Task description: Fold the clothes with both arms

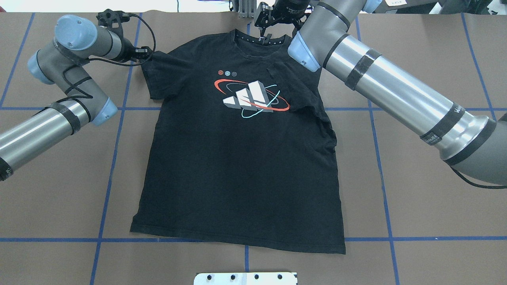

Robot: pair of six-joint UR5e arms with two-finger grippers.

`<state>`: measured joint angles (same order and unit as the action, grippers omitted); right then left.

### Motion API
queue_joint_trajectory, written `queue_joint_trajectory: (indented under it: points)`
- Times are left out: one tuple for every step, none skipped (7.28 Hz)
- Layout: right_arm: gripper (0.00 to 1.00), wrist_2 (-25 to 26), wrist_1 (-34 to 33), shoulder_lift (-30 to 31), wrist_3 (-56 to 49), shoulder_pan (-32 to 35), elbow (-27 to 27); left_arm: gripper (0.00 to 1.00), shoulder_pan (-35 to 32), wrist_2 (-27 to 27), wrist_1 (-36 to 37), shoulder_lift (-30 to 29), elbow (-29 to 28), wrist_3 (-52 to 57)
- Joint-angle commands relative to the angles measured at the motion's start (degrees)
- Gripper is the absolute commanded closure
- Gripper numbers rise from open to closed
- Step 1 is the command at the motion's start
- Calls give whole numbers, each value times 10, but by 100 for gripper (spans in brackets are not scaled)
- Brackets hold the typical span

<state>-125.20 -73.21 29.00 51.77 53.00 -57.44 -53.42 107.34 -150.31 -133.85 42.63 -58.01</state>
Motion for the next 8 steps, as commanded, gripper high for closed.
queue_joint_trajectory:
  points:
    - [1,4,0,0,0,0,0,43,1,0,0,0,0,0]
    - [1,4,0,0,0,0,0,45,2,1,0,0,0,0]
    - [1,5,0,0,0,-2,0,49,2,0,0,0,0,0]
    - [1,7,0,0,0,-2,0,52,2,0,0,0,0,0]
    - [1,8,0,0,0,-2,0,57,3,0,0,0,-1,-1]
    - [1,8,0,0,0,-2,0,66,3,0,0,-1,0,-1]
    - [1,8,1,0,0,-1,0,77,3,1,0,-1,0,0]
    - [1,8,0,0,0,-1,0,89,3,1,0,-2,0,0]
